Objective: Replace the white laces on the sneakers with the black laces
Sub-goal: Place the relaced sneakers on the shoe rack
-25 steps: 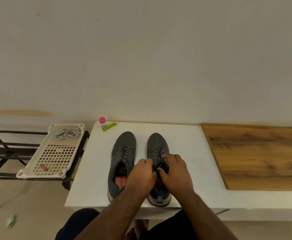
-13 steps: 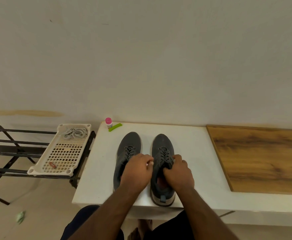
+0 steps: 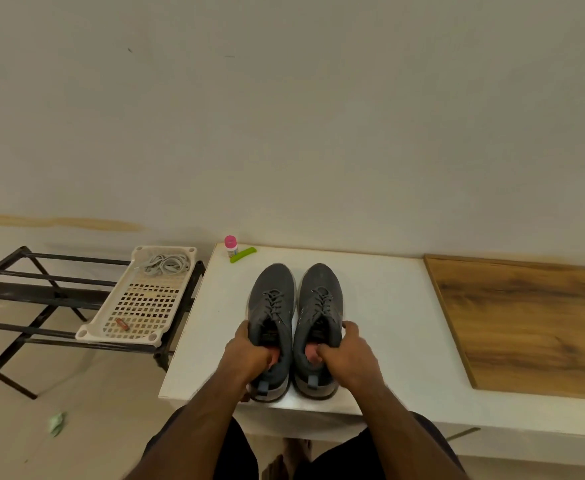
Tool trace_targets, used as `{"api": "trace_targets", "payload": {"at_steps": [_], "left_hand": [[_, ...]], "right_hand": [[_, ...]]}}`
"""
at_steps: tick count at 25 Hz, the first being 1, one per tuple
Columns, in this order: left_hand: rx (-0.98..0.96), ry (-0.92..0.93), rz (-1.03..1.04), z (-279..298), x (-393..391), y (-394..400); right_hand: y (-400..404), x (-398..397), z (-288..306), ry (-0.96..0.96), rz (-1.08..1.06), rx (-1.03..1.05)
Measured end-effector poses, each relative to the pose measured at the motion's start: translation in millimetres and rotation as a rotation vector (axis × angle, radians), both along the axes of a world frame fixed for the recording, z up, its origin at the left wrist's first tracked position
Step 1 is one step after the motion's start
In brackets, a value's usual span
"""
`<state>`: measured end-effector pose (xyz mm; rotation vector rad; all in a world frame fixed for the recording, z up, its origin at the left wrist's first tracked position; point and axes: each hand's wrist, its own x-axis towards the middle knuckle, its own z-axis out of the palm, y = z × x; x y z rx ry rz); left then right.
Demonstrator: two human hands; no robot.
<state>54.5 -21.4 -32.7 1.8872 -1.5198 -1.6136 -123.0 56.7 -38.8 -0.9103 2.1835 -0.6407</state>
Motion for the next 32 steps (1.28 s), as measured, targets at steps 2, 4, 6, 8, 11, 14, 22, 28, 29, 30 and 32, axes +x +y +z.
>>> {"api": "trace_targets", "payload": {"at_steps": [2,4,6,8,11,14,22,28,29,30,32], "left_hand": [[0.045,0.027,0.057,-0.1,1.7,1.9],[0.056,-0.008,0.061,0.7,2.6,3.1],[0.035,-0.004,0.048,5.4,5.7,4.3],[0.011,0.016,0.046,11.3,11.2,3.3],[-0.021,0.043,0.056,20.8,22.8,-2.0],[-0.062,0.033,0.12,33.8,39.8,-12.6],[-0.165,0.11,0.195,47.8,116.6,-48.5],[-0.243,0.083,0.354,54.1,206.6,-91.0],[-0.266,0.08,0.385,55.4,224.8,-98.9],[-0.282,0.083,0.411,55.9,244.8,-106.5],[-0.313,0.111,0.469,55.4,281.4,-120.4]], "right_hand": [[3.2,9.9,-2.7,-0.058,0.012,0.033],[2.5,14.6,-2.2,-0.056,-0.028,-0.016],[2.2,18.2,1.1,-0.052,-0.063,-0.051],[2.7,24.1,3.2,-0.056,-0.073,-0.073],[0.4,36.4,9.0,-0.069,-0.109,-0.137],[-5.9,56.9,15.9,-0.027,-0.123,-0.242],[-34.1,134.3,22.7,0.071,0.054,-0.25],[-61.8,215.7,50.5,0.032,0.332,-0.226],[-71.3,231.6,52.0,0.03,0.354,-0.246],[-83.7,249.8,52.6,0.023,0.375,-0.273],[-113.2,283.6,51.1,0.004,0.409,-0.322]]}}
